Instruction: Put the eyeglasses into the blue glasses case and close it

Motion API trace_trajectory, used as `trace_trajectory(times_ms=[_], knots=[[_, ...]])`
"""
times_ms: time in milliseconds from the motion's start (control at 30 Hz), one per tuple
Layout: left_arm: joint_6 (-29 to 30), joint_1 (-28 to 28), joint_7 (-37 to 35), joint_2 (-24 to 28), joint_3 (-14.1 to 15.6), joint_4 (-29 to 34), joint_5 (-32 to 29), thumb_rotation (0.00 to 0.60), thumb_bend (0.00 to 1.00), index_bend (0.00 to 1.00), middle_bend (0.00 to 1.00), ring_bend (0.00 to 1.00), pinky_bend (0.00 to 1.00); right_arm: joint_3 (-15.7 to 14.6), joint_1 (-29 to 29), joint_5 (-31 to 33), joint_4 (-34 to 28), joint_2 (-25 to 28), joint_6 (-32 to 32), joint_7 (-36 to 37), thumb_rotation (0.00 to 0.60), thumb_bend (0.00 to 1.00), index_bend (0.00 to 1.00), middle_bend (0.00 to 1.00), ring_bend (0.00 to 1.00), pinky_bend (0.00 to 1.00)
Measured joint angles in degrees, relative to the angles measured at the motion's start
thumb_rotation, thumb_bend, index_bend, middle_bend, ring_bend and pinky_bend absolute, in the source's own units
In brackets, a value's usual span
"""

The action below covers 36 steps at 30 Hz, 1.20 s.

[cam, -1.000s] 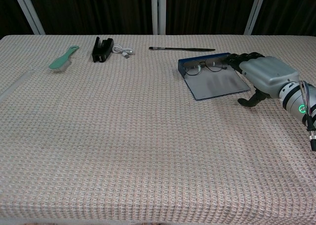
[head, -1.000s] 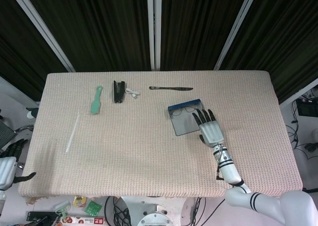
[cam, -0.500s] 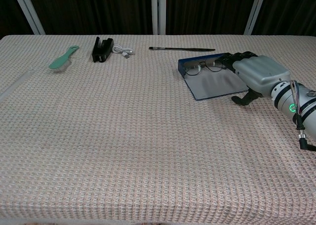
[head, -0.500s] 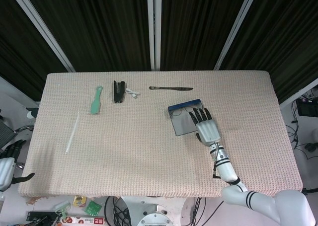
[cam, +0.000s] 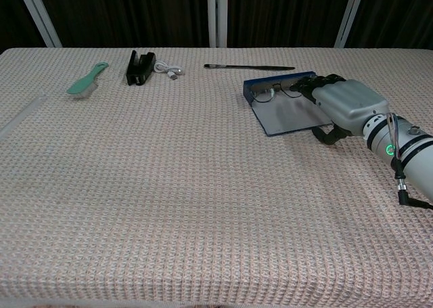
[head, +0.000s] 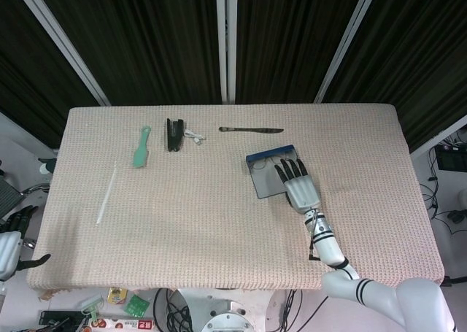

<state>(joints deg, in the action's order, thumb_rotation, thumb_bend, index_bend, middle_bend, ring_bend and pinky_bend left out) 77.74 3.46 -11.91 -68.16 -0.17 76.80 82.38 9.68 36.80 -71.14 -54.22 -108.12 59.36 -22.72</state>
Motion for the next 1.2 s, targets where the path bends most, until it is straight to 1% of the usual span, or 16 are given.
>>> trace_trajectory(times_ms=[100, 233, 467, 600, 667, 1000, 1200], knots=[[0.00, 0.00, -0.07, -0.05, 0.02, -0.06, 0.04, 0.600, 0.00, 0.08, 0.06, 0.08, 0.24, 0.16, 0.08, -0.32, 0.36, -0.30, 0.21, 0.57, 0.600, 0.21, 0.09, 0.00, 0.00, 0.00], [0.00, -0.02, -0.26, -0.12, 0.02, -0.18, 0.04, 0.600, 0.00, 0.08, 0.06, 0.08, 0.24, 0.33, 0.16, -1.47, 1.58, -1.10, 1.77, 1.81, 0.600, 0.24, 0.14, 0.00, 0.00, 0.00], [-0.02, -0.16, -0.53, -0.11, 0.08, -0.48, -0.08, 0.600, 0.00, 0.08, 0.06, 0.08, 0.24, 0.55, 0.65, -3.34, 5.92, -3.37, 3.31, 4.15, 0.600, 0.35, 0.19, 0.00, 0.00, 0.00], [-0.03, -0.33, -0.66, -0.07, 0.14, -0.71, -0.21, 0.600, 0.00, 0.08, 0.06, 0.08, 0.24, 0.70, 1.08, -3.90, 8.24, -4.65, 3.31, 5.35, 0.600, 0.43, 0.21, 0.00, 0.00, 0.00], [-0.05, -0.37, -0.74, -0.06, 0.13, -0.78, -0.29, 0.600, 0.00, 0.08, 0.06, 0.08, 0.24, 0.78, 1.32, -4.28, 9.22, -5.21, 3.36, 6.10, 0.600, 0.45, 0.21, 0.00, 0.00, 0.00], [-0.55, -0.32, -0.94, -0.18, 0.24, -1.08, -0.36, 0.600, 0.00, 0.08, 0.06, 0.08, 0.24, 1.98, 2.83, -4.50, 12.67, -7.38, 2.49, 7.30, 0.600, 0.47, 0.24, 0.00, 0.00, 0.00], [-0.65, -0.63, -1.18, -0.10, 0.27, -1.29, -0.77, 0.600, 0.00, 0.08, 0.06, 0.08, 0.24, 2.83, 4.02, -4.16, 15.40, -9.11, 1.36, 8.06, 0.600, 0.47, 0.30, 0.00, 0.00, 0.00]])
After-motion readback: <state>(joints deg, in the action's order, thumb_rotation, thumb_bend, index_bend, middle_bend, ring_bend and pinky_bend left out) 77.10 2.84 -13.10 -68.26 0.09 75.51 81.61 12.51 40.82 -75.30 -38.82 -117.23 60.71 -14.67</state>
